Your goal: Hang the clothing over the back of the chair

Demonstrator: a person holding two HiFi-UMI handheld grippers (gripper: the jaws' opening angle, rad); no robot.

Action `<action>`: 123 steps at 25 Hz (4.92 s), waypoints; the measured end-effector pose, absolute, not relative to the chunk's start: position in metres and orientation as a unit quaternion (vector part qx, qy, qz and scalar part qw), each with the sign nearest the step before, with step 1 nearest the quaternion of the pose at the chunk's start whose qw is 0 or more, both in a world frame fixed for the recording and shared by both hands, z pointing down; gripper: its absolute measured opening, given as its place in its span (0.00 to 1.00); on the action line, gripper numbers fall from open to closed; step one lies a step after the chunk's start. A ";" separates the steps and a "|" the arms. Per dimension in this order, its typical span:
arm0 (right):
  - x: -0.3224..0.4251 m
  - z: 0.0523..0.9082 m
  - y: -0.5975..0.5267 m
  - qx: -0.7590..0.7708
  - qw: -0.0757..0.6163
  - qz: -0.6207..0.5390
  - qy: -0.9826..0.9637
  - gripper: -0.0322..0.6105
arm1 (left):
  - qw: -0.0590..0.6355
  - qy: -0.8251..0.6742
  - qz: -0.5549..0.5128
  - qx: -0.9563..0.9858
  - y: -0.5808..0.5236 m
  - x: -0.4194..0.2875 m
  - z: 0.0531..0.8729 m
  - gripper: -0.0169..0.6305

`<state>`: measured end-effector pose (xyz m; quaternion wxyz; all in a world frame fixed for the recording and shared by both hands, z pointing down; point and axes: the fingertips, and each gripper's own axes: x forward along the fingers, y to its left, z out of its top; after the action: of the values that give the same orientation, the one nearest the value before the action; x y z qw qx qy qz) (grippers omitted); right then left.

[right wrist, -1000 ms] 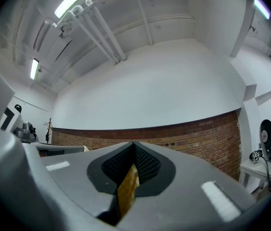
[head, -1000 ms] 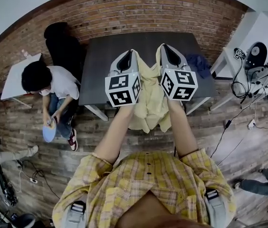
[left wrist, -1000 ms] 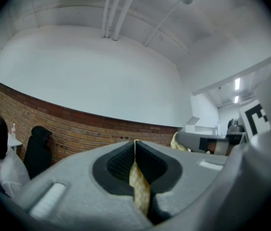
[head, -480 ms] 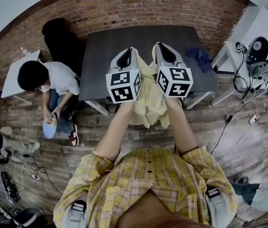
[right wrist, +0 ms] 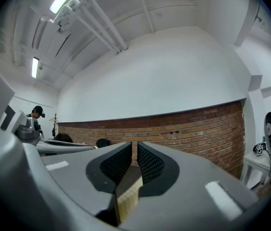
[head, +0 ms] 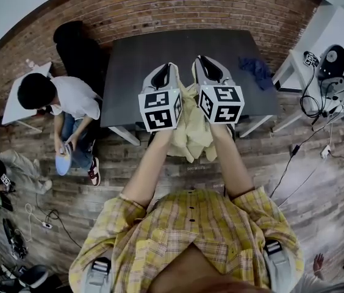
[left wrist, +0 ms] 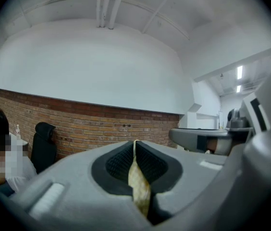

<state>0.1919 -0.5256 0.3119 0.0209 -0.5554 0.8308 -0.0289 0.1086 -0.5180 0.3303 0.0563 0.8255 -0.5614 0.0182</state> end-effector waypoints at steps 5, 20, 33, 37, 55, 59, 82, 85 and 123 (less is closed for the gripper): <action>0.186 0.319 -0.519 -0.542 0.013 -0.037 0.839 0.11 | 0.065 -0.559 0.025 0.826 -0.515 0.108 0.338 0.12; 0.190 0.318 -0.491 -0.542 0.025 -0.039 0.839 0.12 | 0.062 -0.553 0.025 0.830 -0.488 0.113 0.337 0.16; 0.187 0.317 -0.441 -0.544 0.030 -0.035 0.838 0.11 | 0.052 -0.536 0.029 0.842 -0.436 0.116 0.341 0.15; 0.182 0.318 -0.422 -0.542 0.027 -0.035 0.839 0.09 | 0.050 -0.526 0.037 0.848 -0.415 0.116 0.344 0.13; 0.153 0.336 -0.355 -0.542 0.020 -0.037 0.839 0.05 | 0.043 -0.503 0.029 0.863 -0.351 0.095 0.351 0.03; 0.154 0.335 -0.342 -0.548 0.028 -0.033 0.836 0.05 | 0.042 -0.498 0.027 0.866 -0.338 0.095 0.353 0.03; 0.138 0.369 -0.256 -0.592 0.036 -0.028 0.805 0.05 | 0.020 -0.474 0.010 0.880 -0.259 0.081 0.374 0.03; 0.140 0.379 -0.248 -0.602 0.034 -0.033 0.797 0.05 | 0.022 -0.474 0.012 0.880 -0.253 0.077 0.382 0.03; 0.098 0.422 -0.197 -0.608 -0.003 -0.004 0.794 0.05 | 0.006 -0.471 0.035 0.881 -0.207 0.040 0.431 0.03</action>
<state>0.0978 -0.1970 0.4222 -0.0028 -0.6082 0.7938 -0.0035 0.0401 -0.2068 0.4306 0.0062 0.8815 -0.4709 0.0345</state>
